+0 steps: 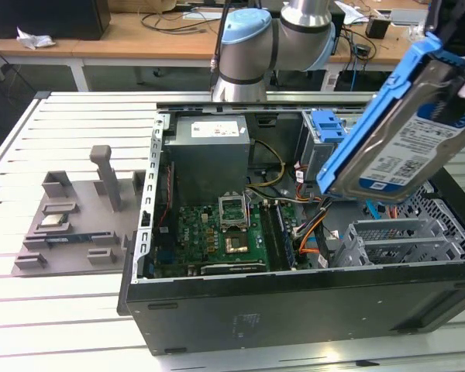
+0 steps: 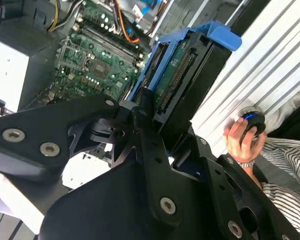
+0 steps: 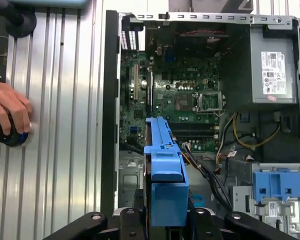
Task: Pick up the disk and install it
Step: 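Pick up the disk, then insert the disk into the insertion slot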
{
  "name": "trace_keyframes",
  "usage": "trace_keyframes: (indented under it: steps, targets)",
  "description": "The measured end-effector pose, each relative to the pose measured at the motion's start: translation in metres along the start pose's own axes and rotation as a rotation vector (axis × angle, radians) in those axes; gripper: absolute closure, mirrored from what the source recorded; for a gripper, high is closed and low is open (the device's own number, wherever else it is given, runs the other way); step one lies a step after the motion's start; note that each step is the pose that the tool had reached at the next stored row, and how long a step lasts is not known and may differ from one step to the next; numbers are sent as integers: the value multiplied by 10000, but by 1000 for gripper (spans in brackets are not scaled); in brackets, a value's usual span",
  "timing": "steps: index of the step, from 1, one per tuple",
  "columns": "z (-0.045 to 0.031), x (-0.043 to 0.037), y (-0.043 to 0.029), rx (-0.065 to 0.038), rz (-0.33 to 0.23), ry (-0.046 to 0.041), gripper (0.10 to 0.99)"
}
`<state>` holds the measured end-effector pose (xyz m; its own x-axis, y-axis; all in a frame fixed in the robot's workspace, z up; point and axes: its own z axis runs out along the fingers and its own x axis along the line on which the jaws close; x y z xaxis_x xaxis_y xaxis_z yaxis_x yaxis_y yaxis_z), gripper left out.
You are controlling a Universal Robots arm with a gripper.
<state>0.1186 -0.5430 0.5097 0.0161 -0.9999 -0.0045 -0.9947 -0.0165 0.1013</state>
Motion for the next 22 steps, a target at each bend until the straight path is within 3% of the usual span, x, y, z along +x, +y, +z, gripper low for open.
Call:
trace_keyframes:
  steps: [4, 7, 10, 14, 22]
  targets:
    - [-12, 15, -199, -30, 1, 0, 722]
    - [-24, 31, -406, -64, 1, -1, 722]
    - [-32, 42, -498, -85, 1, -2, 722]
    - [-39, 44, -564, -93, 2, -1, 722]
    - [-39, 45, -572, -93, 1, -2, 722]
